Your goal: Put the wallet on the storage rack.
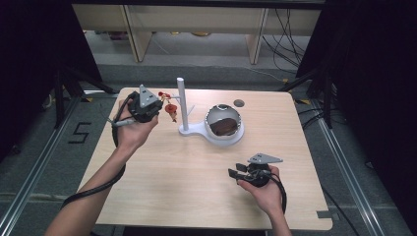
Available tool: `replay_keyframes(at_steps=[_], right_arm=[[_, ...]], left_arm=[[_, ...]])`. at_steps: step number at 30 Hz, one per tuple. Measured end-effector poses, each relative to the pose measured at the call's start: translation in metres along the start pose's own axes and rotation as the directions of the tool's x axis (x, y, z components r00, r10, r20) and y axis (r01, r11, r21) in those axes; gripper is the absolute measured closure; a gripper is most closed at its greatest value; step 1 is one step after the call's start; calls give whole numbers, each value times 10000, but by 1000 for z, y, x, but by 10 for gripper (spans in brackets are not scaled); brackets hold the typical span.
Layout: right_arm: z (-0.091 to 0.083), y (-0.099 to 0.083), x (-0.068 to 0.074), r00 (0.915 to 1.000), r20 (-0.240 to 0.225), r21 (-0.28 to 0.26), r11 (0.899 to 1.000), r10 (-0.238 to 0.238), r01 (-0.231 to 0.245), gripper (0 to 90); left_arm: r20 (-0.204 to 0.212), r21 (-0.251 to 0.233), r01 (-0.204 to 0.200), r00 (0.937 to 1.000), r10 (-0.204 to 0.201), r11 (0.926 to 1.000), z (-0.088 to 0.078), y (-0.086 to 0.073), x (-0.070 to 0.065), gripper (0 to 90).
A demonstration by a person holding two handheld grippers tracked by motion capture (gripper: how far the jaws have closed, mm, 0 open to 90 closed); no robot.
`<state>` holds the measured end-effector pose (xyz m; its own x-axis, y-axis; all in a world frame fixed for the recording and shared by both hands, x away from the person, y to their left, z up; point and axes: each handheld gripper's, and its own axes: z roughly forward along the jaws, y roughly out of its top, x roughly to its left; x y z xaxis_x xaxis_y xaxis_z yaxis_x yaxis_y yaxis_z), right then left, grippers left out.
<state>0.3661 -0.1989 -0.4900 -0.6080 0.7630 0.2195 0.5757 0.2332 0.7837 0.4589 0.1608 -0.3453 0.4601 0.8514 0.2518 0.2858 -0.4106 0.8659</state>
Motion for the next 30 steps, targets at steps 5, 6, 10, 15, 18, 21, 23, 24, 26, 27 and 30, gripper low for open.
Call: replay_keyframes(at_steps=[5,6,10,15,18,21,23,24,26,27,30], right_arm=[[0,-1,0,9999,-45,41,9999,105,-105,572],[1,-1,2,9994,-108,56,9994,335,-335,572],[1,-1,-1,10000,-26,21,10000,42,-42,572],[0,-1,-1,9999,-10,76,9998,171,-171,572],[0,-1,1,9995,-63,114,9995,296,-295,571],[0,-1,-2,10000,52,27,10000,-76,76,571],[0,-1,-2,9999,83,-3,9999,-119,119,571],[0,-1,-1,9999,-31,25,9999,153,-153,570],[0,-1,-2,10000,69,36,10000,-71,70,570],[0,-1,0,9997,-67,116,9996,241,-240,570],[1,-2,2,9990,-195,192,9990,412,-408,569]], left_arm=[[-5,-66,7,10000,-7,10000,2,6,5,882],[-24,0,-37,10000,37,10000,3,7,5,882],[-1,-17,12,10000,-12,10000,10,10,5,882],[116,-86,-196,9997,197,9998,12,13,4,881],[157,-11,-391,9991,391,9992,10,14,2,881],[215,-46,-421,9989,422,9991,7,13,3,881],[200,-76,-358,9992,359,9993,4,12,4,881],[206,-80,-300,9993,302,9995,2,11,4,881],[160,-131,-340,9993,342,9993,0,11,4,881],[177,-110,-349,9992,351,9993,-1,11,5,881],[197,-48,-273,9994,274,9996,3,13,7,881]])
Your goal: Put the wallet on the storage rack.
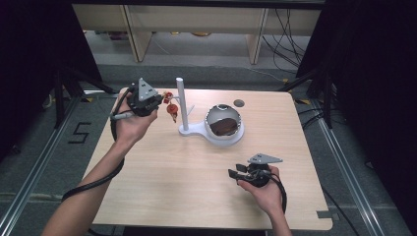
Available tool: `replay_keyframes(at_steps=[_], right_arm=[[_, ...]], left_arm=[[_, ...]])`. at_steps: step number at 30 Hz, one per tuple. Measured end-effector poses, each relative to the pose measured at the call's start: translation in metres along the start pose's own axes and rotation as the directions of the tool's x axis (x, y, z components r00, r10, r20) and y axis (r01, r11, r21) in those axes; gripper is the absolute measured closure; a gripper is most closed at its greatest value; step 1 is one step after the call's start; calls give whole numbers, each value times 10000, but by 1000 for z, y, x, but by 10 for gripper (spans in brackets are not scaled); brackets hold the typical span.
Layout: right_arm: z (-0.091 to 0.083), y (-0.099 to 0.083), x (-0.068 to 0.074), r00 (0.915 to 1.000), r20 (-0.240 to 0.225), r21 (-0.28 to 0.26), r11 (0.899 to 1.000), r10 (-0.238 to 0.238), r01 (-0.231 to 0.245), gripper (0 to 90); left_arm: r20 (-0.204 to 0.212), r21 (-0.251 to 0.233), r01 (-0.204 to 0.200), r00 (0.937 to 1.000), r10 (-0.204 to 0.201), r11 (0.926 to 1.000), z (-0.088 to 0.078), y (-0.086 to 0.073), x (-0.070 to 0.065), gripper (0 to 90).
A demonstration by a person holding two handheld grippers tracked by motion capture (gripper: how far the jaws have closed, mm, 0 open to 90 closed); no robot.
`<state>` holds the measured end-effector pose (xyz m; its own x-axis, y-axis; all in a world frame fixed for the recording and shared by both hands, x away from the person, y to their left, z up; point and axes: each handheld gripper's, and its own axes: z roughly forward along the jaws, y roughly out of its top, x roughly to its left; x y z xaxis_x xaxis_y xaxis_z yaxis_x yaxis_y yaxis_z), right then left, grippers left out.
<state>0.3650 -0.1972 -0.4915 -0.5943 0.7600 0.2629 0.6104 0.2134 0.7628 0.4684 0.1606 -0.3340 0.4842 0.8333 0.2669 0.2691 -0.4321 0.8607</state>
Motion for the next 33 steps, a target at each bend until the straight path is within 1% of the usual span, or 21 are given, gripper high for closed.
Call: replay_keyframes(at_steps=[1,2,3,5,10,11,12,13,14,15,16,17,18,19,20,22,25,29,30,31,33], right_arm=[[0,0,-3,9993,170,-62,9994,-329,330,569],[0,0,-2,9996,18,-102,9996,-276,277,569],[0,0,-3,9995,29,-174,9993,-321,321,569],[-1,0,-4,9990,195,-117,9991,-395,398,569],[0,-1,-4,9997,-15,-108,9996,-252,252,567],[-1,-1,-4,9996,69,-29,9997,-258,258,567],[-2,-1,-1,10000,39,31,10000,35,-35,567],[-1,-1,-3,9998,63,-56,9998,-173,173,566],[-1,-1,-2,9999,52,-38,9999,-125,125,565],[-1,-1,-4,9994,100,-90,9994,-339,340,564],[0,-2,-4,9993,33,-202,9991,-369,369,563],[-1,-1,-4,9989,208,-68,9991,-410,411,561],[-1,-1,-3,9992,176,-58,9993,-369,370,560],[-1,-1,-3,9989,219,-81,9991,-420,422,559],[0,-1,-4,9993,12,-226,9991,-366,366,559],[-1,-1,-3,9997,37,-79,9997,-237,238,559],[-2,-1,-2,9999,85,-111,9999,-113,114,558],[-3,-1,-3,9998,116,-171,9997,-185,187,557],[-3,-1,-2,9999,106,-168,9998,-129,131,556],[-3,-1,-5,9992,173,-230,9990,-373,377,556],[-3,-1,-3,9997,123,-164,9996,-207,209,556]], left_arm=[[6,5,38,10000,-38,10000,1,0,0,881],[51,105,25,10000,-26,9999,2,0,-1,881],[233,134,-91,9997,88,9999,5,0,-2,881],[317,339,-277,9991,267,9990,8,-1,-3,881],[194,293,-22,9998,16,9996,12,-3,-1,880],[182,417,-98,9998,91,9991,12,-3,0,879],[197,296,18,9998,-24,9996,14,-4,0,878],[154,398,-71,9999,65,9992,14,-4,1,876],[143,265,21,9999,-25,9996,16,-5,1,873],[76,265,3,10000,-5,9996,17,-6,1,856],[36,367,-124,9999,123,9993,18,-7,2,815],[3,371,-184,9998,184,9991,20,-9,2,755],[-40,333,-192,9998,193,9993,21,-10,2,714],[-15,310,-191,9998,192,9993,21,-12,2,712],[0,342,-190,9998,190,9992,20,-14,2,711],[8,293,-124,9999,124,9995,19,-17,3,698],[-29,267,-333,9994,334,9991,15,-22,5,648],[3,258,-303,9995,303,9992,8,-31,8,592],[65,205,-273,9996,271,9994,7,-33,8,571],[67,102,-135,9999,134,9999,5,-37,8,559],[162,-84,-104,9998,106,9999,1,-43,8,523]])
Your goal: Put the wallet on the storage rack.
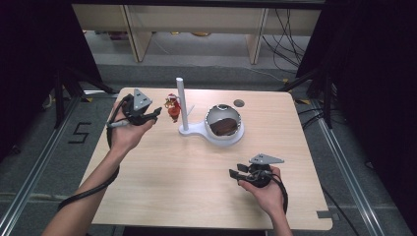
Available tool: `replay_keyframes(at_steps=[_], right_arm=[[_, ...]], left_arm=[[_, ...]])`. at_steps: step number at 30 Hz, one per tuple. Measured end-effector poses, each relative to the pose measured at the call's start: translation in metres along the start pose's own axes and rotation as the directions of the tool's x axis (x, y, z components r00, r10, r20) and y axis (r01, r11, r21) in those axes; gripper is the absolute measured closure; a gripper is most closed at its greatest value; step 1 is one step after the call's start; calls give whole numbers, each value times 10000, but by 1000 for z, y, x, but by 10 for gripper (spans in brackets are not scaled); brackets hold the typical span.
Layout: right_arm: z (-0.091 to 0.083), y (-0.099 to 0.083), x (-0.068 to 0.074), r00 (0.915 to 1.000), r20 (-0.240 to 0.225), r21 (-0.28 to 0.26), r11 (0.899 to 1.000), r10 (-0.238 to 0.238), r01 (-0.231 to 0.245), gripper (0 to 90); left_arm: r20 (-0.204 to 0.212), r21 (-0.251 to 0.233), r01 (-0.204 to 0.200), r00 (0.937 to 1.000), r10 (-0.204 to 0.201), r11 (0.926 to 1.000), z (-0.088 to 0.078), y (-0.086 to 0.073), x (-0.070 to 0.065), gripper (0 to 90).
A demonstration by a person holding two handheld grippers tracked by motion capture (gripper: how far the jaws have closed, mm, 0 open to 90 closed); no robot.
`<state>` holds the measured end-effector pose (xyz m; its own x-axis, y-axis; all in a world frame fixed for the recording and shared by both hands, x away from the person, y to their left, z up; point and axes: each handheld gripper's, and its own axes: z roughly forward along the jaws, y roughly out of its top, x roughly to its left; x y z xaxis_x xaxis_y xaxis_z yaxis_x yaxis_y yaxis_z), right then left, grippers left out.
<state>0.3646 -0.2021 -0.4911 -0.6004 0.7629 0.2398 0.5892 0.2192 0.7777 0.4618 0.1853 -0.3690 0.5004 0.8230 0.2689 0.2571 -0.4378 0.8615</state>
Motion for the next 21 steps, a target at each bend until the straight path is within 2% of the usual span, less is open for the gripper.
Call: replay_keyframes(at_steps=[1,4,5,8,9,10,11,12,13,14,16,18,19,20,21], right_arm=[[0,0,-1,9999,70,-154,9998,-153,154,556],[0,0,-2,10000,-6,-301,9995,-41,40,555],[-2,0,-3,9998,158,-242,9996,-147,150,554],[-3,-1,-2,9998,46,-307,9993,209,-208,554],[-5,-1,-2,9996,131,-202,9995,251,-249,553],[-4,-2,-3,9997,121,-457,9988,204,-199,553],[-4,-2,-7,9999,43,-493,9987,-115,117,553],[-4,-2,-7,9999,42,-432,9990,113,-111,553],[-7,-2,-7,9993,377,-374,9993,-75,90,552],[-5,-3,-8,9999,75,-494,9988,67,-64,551],[-7,-3,-9,9994,335,-430,9991,33,-19,551],[-7,-4,-10,9994,291,-480,9987,167,-153,550],[-8,-4,-11,9988,480,-509,9987,-13,37,550],[-8,-5,-9,9986,243,-390,9982,464,-454,549],[-8,-5,-9,9984,211,-436,9977,527,-517,549]], left_arm=[[114,-178,78,9999,-76,9998,-1,-4,0,494],[178,-391,264,9995,-257,9989,-8,-16,-1,440],[182,-434,330,9993,-322,9985,-10,-21,-1,422],[300,-592,733,9970,-716,9956,-17,-40,-1,383],[315,-605,776,9966,-758,9952,-18,-44,-1,379],[331,-592,825,9962,-806,9948,-21,-51,-1,376],[370,-557,871,9957,-852,9946,-23,-57,-2,372],[418,-536,901,9953,-879,9945,-25,-64,-3,369],[439,-582,868,9955,-843,9945,-26,-69,-3,366],[472,-560,939,9947,-913,9940,-29,-78,-3,365],[572,-548,1185,9917,-1154,9914,-32,-94,-5,363],[568,-466,1414,9887,-1387,9888,-35,-110,-9,363],[568,-452,1546,9867,-1520,9869,-37,-118,-11,363],[634,-464,1696,9840,-1666,9844,-37,-127,-13,363],[597,-388,1884,9807,-1859,9813,-39,-135,-14,363]])
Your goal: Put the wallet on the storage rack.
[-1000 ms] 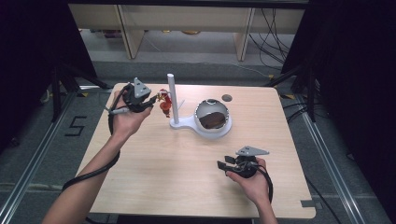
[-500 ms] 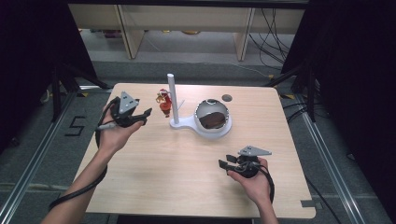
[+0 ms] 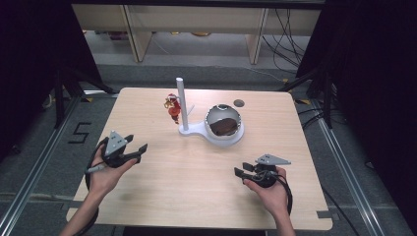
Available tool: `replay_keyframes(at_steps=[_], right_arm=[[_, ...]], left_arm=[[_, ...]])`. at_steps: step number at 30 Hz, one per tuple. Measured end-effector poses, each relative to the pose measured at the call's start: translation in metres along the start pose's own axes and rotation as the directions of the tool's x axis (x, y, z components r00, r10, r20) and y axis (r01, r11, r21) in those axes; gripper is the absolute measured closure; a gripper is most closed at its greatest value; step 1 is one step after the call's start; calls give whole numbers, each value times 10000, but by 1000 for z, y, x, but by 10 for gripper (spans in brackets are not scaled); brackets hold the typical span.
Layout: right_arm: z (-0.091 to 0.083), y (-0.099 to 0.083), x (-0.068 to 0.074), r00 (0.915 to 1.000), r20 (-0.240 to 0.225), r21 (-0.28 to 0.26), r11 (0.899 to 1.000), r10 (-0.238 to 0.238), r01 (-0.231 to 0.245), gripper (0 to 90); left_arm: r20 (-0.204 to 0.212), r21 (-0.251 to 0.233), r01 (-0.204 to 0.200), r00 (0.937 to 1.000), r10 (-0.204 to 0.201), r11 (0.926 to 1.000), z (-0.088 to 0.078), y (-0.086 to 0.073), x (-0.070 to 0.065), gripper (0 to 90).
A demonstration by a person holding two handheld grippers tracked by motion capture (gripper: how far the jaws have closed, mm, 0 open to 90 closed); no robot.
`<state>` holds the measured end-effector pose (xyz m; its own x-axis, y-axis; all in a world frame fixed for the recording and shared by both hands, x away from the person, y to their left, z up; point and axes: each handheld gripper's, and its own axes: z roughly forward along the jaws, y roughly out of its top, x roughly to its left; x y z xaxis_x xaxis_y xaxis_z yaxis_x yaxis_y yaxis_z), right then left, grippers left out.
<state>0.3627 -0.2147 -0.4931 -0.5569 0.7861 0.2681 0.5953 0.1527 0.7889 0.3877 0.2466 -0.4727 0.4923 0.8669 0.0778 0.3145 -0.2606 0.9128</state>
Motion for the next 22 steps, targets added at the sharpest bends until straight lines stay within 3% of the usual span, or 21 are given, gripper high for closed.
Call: replay_keyframes(at_steps=[2,3,5,6,7,8,10,12,15,16,17,18,22], right_arm=[[1,-1,-4,9996,29,-87,9996,-274,274,548],[1,-2,-1,9999,154,-107,9999,-1,2,548],[2,-3,-3,9999,148,-118,9999,-79,80,548],[2,-3,-7,9977,322,-234,9979,-594,602,547],[3,-4,-4,9997,222,-140,9998,-103,106,547],[3,-5,-5,9999,107,-180,9998,-67,69,546],[2,-6,-5,10000,38,-132,9999,63,-63,545],[4,-8,-10,9993,228,-340,9989,-306,314,544],[2,-10,-11,9998,140,-284,9995,-132,136,544],[1,-10,-13,9992,315,-352,9990,-261,272,543],[0,-11,-9,9993,200,-324,9990,306,-299,543],[2,-12,-12,9996,299,-551,9985,14,3,543],[0,-12,-16,9978,626,-627,9977,-223,262,539]], left_arm=[[48,-3,256,9997,-256,9997,-1,-16,1,359],[68,12,349,9994,-349,9994,-1,-24,1,355],[111,43,581,9982,-581,9983,0,-37,1,343],[139,73,593,9981,-594,9982,0,-42,1,338],[197,26,685,9975,-686,9976,0,-45,1,335],[101,12,926,9956,-926,9957,0,-48,-1,331],[144,-185,998,9949,-995,9948,1,-52,-2,327],[61,-205,951,9955,-950,9953,1,-54,-4,326],[17,-458,937,9956,-937,9945,0,-54,-4,326],[-21,-444,886,9961,-888,9951,0,-54,-4,326],[-21,-546,908,9958,-911,9944,0,-55,-4,326],[-47,-552,896,9959,-900,9944,0,-55,-5,327],[-30,-532,790,9969,-792,9955,0,-55,-5,338]])
